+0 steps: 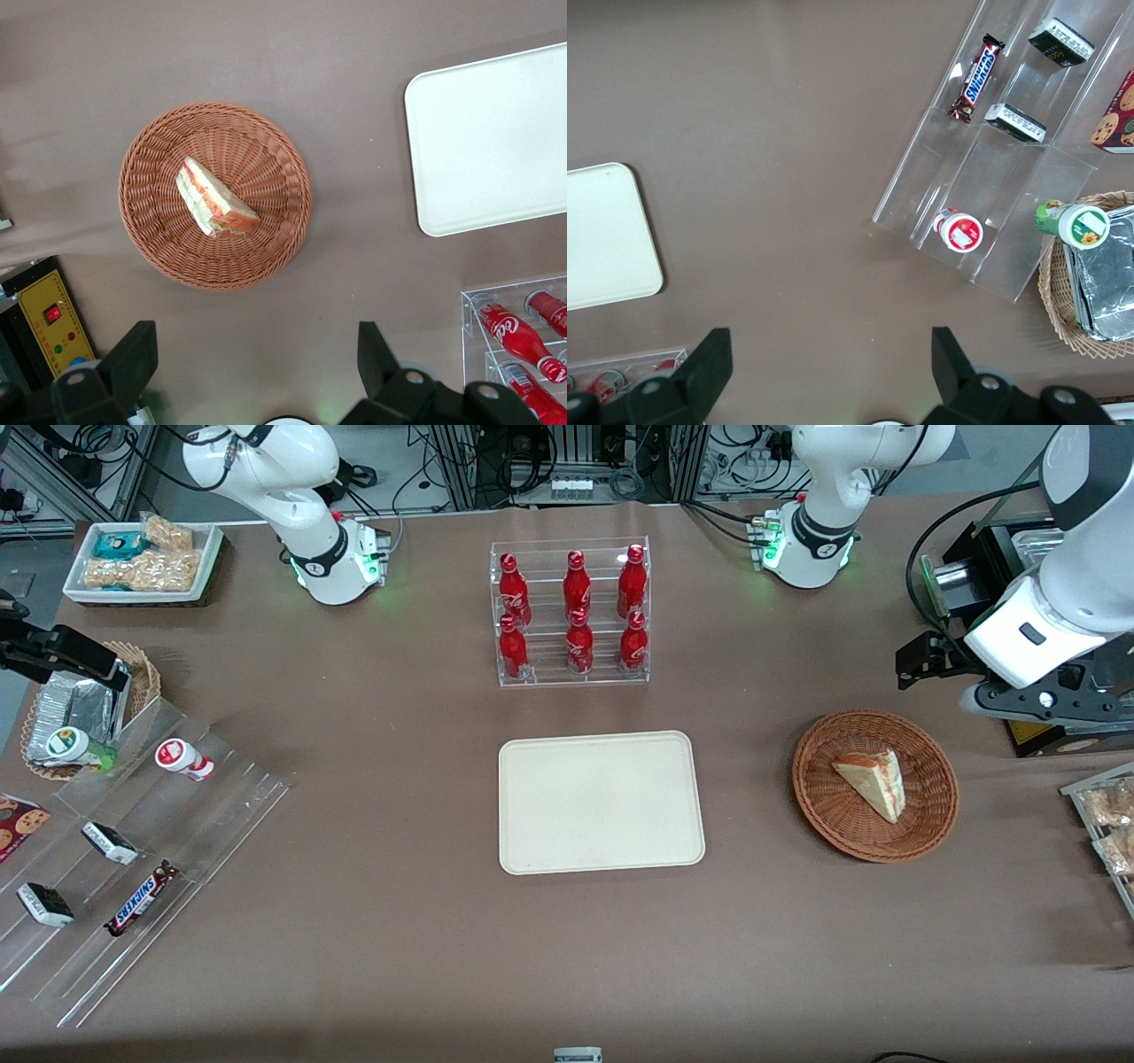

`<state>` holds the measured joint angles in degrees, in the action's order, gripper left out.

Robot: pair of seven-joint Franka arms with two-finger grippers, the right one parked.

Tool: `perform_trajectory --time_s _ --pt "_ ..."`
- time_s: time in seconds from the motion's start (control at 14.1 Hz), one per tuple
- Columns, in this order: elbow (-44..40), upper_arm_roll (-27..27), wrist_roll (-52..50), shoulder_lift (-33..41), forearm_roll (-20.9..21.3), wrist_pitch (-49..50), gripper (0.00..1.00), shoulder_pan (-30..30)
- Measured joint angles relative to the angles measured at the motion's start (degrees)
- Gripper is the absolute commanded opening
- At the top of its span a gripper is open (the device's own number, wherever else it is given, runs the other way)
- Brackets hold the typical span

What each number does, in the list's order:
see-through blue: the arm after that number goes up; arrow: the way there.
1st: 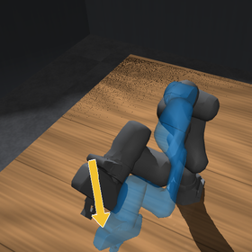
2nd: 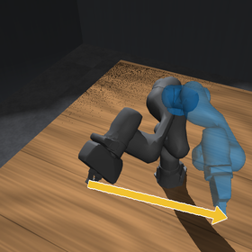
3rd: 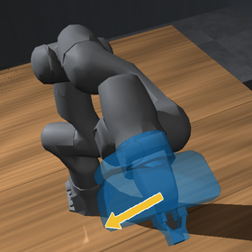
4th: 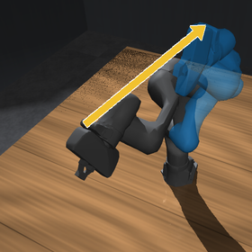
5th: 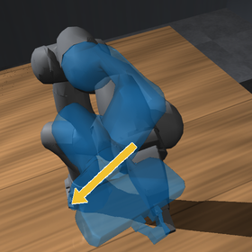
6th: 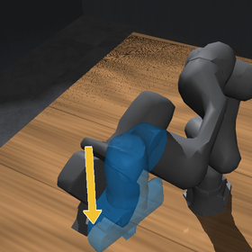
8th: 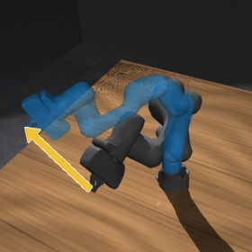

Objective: Place sandwich from basket to tray
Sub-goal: 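Lower the open left gripper over the sandwich in the wicker basket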

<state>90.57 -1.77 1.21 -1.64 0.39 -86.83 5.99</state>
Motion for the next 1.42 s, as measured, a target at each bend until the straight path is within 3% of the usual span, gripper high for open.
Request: perform_trajectory --time_s 1.42 --pt "1.7 1.0 0.0 -1.7 0.2 -0.6 1.0 -1.9"
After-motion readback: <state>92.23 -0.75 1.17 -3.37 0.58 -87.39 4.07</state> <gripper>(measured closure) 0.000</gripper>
